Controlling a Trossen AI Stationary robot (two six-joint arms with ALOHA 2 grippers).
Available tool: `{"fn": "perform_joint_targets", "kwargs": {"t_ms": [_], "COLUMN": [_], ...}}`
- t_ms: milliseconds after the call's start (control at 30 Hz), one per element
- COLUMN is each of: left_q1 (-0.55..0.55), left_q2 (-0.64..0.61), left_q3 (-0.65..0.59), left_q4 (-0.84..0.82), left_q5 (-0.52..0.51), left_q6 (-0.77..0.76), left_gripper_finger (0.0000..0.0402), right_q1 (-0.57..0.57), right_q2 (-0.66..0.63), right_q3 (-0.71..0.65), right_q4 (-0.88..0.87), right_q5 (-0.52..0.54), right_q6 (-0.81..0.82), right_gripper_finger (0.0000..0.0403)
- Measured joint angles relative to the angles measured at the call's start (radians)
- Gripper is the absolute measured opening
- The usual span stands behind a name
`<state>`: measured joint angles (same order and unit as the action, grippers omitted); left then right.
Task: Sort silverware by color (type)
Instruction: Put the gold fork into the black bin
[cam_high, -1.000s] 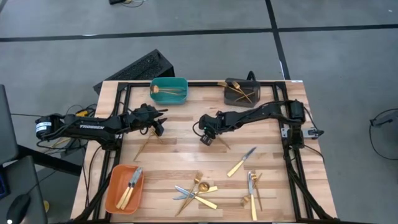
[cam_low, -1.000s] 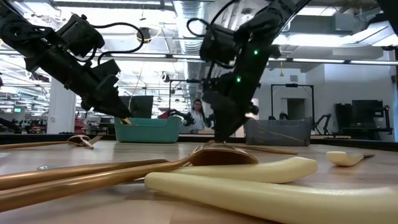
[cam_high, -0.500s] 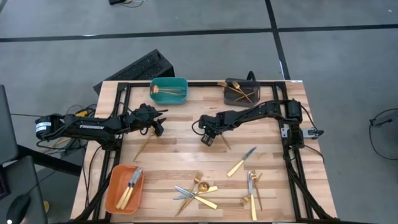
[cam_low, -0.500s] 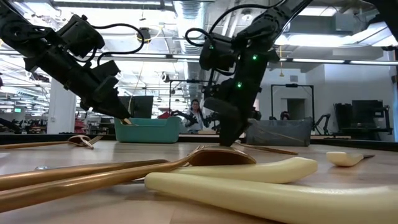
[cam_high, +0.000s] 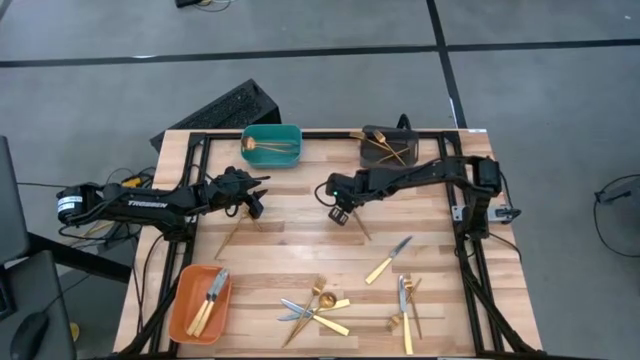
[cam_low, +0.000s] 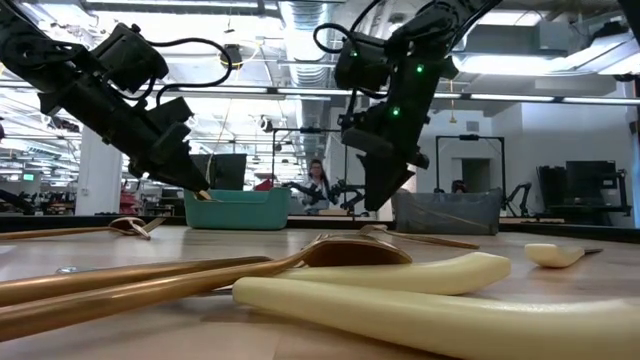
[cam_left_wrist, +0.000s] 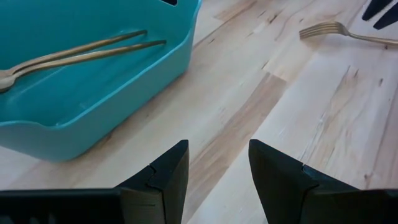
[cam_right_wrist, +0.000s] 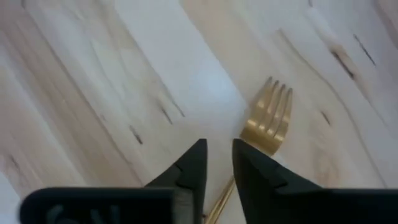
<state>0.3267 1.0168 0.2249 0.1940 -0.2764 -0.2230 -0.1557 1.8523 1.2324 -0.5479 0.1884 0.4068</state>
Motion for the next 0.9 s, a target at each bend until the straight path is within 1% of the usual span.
{"fn": "perform_joint_targets", "kwargs": {"t_ms": [167,300,367,433,533,600,667,833,900], "left_q1": [0.0,0.0,0.0,0.0,0.0,0.0,0.0,0.0,0.0], "left_q2": [0.0,0.0,0.0,0.0,0.0,0.0,0.0,0.0,0.0], "left_q3": [0.0,0.0,0.0,0.0,0.0,0.0,0.0,0.0,0.0], "left_q4": [-0.004,-0.006,-0.006,-0.005,-0.005,-0.005,-0.005,-0.004,-0.004], "left_q5": [0.0,0.0,-0.002,-0.015,-0.041,-0.051,-0.052,-0.052,-0.05], "left_q6": [0.0,0.002,0.009,0.013,0.015,0.016,0.016,0.016,0.016], "left_gripper_finger": [0.0154,0.0154,0.0154,0.0154,0.0154,0.0153,0.0153,0.0153,0.0153], "right_q1": [-0.032,-0.054,-0.062,-0.064,-0.063,-0.063,-0.065,-0.085,-0.094], "right_q2": [0.037,0.054,0.053,0.053,0.052,0.052,0.05,0.043,0.027], "right_q3": [-0.006,-0.023,-0.035,-0.047,-0.053,-0.058,-0.068,-0.076,-0.07], "right_q4": [-0.012,-0.051,-0.052,-0.042,-0.041,-0.036,-0.023,-0.024,-0.05], "right_q5": [-0.004,-0.01,-0.013,-0.013,-0.015,-0.015,-0.015,-0.043,-0.079], "right_q6": [-0.012,0.044,0.058,0.064,0.063,0.041,0.013,-0.067,-0.111], "right_gripper_finger": [0.0171,0.0218,0.0229,0.023,0.0212,0.0186,0.0149,0.003,0.0024]}}
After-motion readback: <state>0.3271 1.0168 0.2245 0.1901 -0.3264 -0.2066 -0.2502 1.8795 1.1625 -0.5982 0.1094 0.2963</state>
